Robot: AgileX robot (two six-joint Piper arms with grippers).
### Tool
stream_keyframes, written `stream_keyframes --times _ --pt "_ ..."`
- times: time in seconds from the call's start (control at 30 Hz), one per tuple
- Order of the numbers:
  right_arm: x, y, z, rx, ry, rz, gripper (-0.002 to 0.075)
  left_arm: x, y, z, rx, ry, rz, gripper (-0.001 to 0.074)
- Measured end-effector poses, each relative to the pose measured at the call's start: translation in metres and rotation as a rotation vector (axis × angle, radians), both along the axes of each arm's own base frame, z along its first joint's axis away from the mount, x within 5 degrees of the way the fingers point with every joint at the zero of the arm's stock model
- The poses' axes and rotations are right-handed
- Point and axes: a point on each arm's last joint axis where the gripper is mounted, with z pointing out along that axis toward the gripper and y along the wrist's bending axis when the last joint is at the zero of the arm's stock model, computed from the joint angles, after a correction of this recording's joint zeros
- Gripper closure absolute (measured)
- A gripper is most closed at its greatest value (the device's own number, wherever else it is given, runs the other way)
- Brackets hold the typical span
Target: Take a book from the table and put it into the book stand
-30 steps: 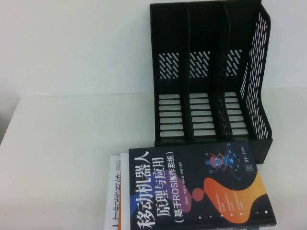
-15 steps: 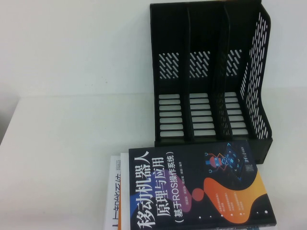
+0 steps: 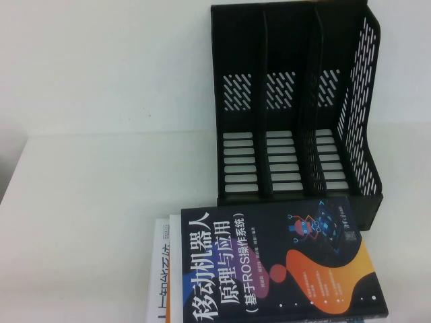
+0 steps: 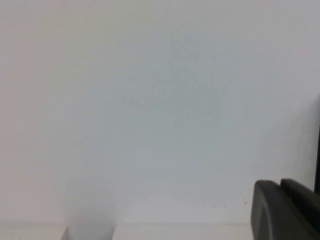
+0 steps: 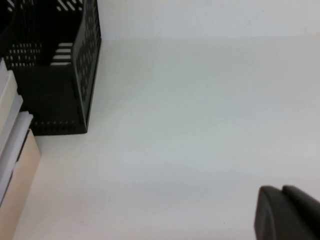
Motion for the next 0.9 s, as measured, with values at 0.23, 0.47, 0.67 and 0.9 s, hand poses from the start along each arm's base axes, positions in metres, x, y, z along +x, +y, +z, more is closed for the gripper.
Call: stream_keyframes --times 0.23,0.47,0.67,0.9 --pt "0.004 0.002 0.014 0.032 -0.18 0.013 0.0729 0.0 0.0 0.001 -0.025 -0.006 -0.005 0.0739" --pt "0.004 0.003 0.046 0.046 -0.539 0.025 0.0729 -0.001 0.001 0.002 -0.053 -0.027 -0.004 0.0739" --pt "-0.004 0.002 0.068 0.067 -0.802 0.031 0.0729 -0.001 0.004 0.003 -0.254 -0.039 -0.021 0.0739" --pt "-0.01 0.0 0.079 0.132 -0.941 0.022 0.0729 -0.001 0.006 0.003 -0.394 -0.048 -0.038 0.0739"
